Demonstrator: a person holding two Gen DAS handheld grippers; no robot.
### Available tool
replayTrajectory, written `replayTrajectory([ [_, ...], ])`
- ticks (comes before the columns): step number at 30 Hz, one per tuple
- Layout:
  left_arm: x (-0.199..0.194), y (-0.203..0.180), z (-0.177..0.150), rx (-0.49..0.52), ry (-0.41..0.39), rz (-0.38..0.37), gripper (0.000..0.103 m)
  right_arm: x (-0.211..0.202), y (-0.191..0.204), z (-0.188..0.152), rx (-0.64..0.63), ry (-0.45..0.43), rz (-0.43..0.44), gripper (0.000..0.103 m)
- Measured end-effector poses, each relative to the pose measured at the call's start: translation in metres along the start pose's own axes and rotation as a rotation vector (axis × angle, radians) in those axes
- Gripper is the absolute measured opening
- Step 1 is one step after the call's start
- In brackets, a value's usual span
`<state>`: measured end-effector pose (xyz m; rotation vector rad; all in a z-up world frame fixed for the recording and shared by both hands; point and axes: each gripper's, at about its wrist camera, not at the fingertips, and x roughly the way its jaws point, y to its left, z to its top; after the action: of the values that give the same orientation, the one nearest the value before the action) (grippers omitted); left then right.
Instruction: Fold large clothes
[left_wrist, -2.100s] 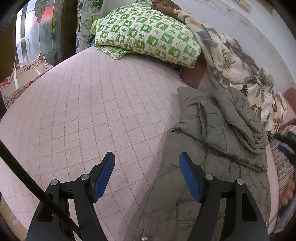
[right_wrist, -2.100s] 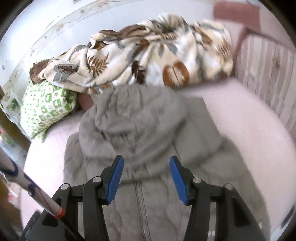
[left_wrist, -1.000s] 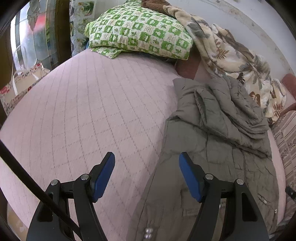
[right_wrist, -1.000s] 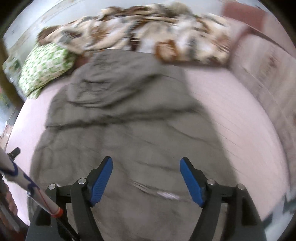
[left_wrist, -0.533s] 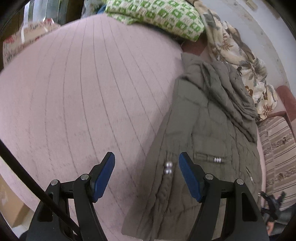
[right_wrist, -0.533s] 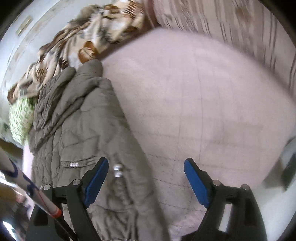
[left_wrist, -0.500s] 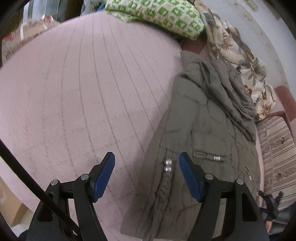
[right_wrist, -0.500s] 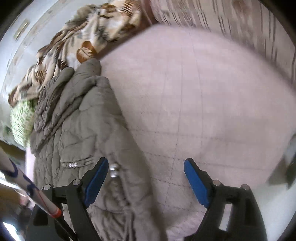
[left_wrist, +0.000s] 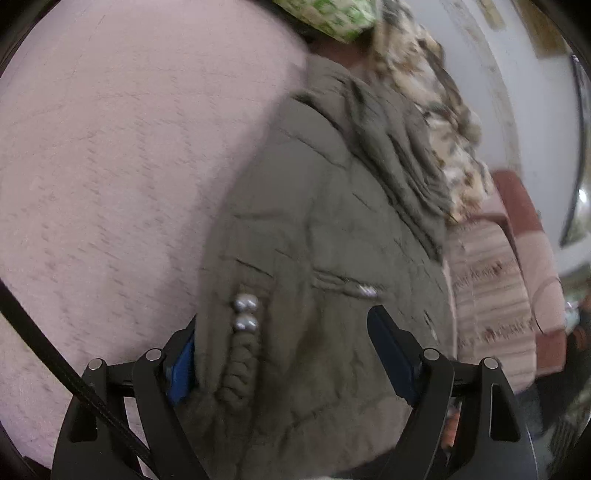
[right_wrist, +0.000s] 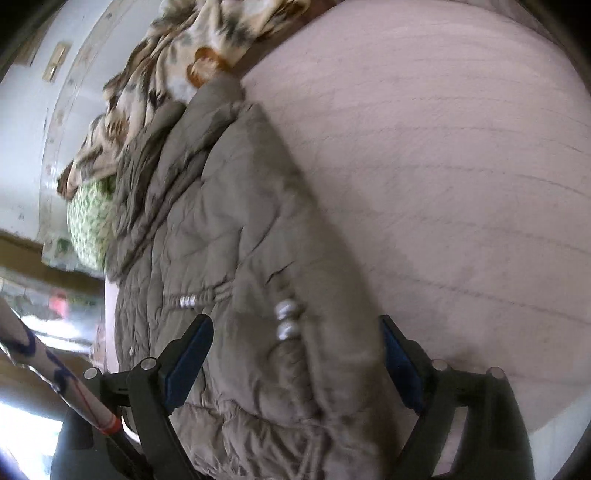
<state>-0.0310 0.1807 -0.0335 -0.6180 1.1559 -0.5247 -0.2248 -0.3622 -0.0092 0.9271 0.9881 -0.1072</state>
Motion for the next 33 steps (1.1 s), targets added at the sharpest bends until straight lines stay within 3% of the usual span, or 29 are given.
replayTrajectory([
  [7,-0.005,-0.002,-0.014,-0.001,0.006,-0.003,0.078,0.006,0.002,-0.01,0.007,0.068,0.138,0.089],
  [10,-0.007,-0.002,-0.022,0.006,-0.003,0.013,0.078,0.006,0.001,-0.015,0.007,0.092,0.158,0.087],
  [17,-0.017,0.001,-0.035,0.0,-0.025,-0.001,0.078,0.006,0.016,-0.037,-0.099,0.132,0.125,0.087],
  [22,-0.027,0.011,-0.042,-0.052,-0.036,-0.044,0.078,0.004,0.013,-0.051,-0.062,0.122,0.144,0.087],
  [26,-0.028,0.009,-0.048,-0.032,-0.027,-0.02,0.078,0.004,0.012,-0.058,-0.066,0.119,0.111,0.087],
  [32,-0.027,-0.005,-0.06,0.05,-0.012,0.063,0.078,0.003,0.027,-0.076,-0.165,0.096,-0.01,0.088],
  [33,-0.027,-0.008,-0.063,0.068,-0.01,0.081,0.065,0.003,0.032,-0.08,-0.187,0.088,-0.03,0.087],
])
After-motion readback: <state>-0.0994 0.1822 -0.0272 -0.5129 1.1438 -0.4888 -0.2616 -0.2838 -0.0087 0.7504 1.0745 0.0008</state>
